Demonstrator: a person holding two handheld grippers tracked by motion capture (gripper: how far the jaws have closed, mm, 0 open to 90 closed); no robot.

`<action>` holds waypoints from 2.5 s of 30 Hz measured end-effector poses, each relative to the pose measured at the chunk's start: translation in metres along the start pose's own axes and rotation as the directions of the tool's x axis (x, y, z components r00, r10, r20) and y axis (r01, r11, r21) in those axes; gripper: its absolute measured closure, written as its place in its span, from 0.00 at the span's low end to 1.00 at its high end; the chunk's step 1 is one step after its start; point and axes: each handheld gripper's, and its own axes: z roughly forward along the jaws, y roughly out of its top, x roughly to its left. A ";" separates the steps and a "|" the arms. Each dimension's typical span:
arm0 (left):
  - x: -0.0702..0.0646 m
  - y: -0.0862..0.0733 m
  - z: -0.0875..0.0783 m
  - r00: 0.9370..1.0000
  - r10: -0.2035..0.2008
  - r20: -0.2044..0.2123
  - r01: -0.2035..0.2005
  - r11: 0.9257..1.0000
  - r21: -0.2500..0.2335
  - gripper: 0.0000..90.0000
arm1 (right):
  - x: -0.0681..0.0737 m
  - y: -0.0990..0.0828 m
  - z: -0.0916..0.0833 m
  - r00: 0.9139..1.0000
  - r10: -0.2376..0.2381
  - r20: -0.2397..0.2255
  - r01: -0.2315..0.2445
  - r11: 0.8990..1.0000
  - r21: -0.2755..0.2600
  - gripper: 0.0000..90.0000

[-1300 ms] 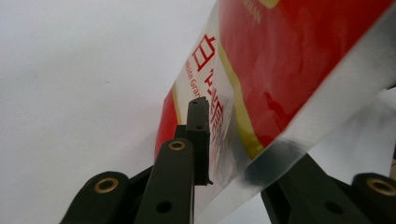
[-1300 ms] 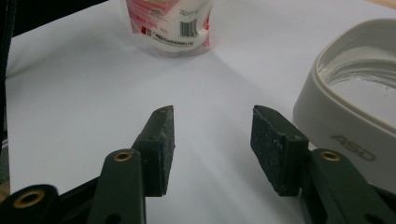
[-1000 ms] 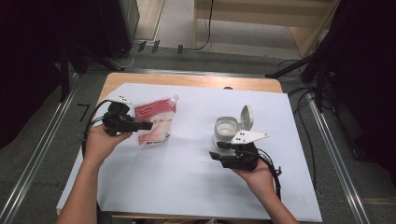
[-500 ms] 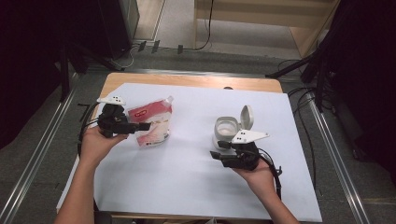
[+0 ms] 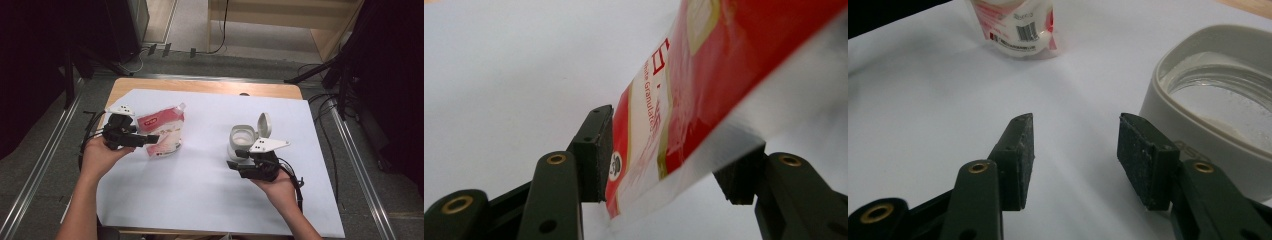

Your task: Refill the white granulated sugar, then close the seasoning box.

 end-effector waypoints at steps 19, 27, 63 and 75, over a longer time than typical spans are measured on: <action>0.007 -0.026 -0.023 0.999 -0.035 0.004 0.035 0.999 0.022 0.53 | -0.010 0.003 -0.022 1.000 0.018 0.014 -0.017 1.000 -0.018 0.56; 0.018 -0.035 -0.031 0.997 -0.075 -0.022 0.075 0.997 -0.011 0.53 | -0.016 0.001 -0.031 0.999 0.037 0.023 -0.036 0.999 -0.029 0.56; 0.040 -0.039 -0.011 0.985 -0.119 -0.126 0.113 0.992 -0.052 0.48 | -0.045 -0.008 -0.070 0.991 0.100 0.086 -0.097 0.995 -0.039 0.76; 0.033 -0.038 -0.008 0.988 -0.094 -0.120 0.090 0.995 -0.045 0.49 | -0.068 -0.009 -0.077 0.978 0.184 0.100 -0.181 0.983 -0.042 1.00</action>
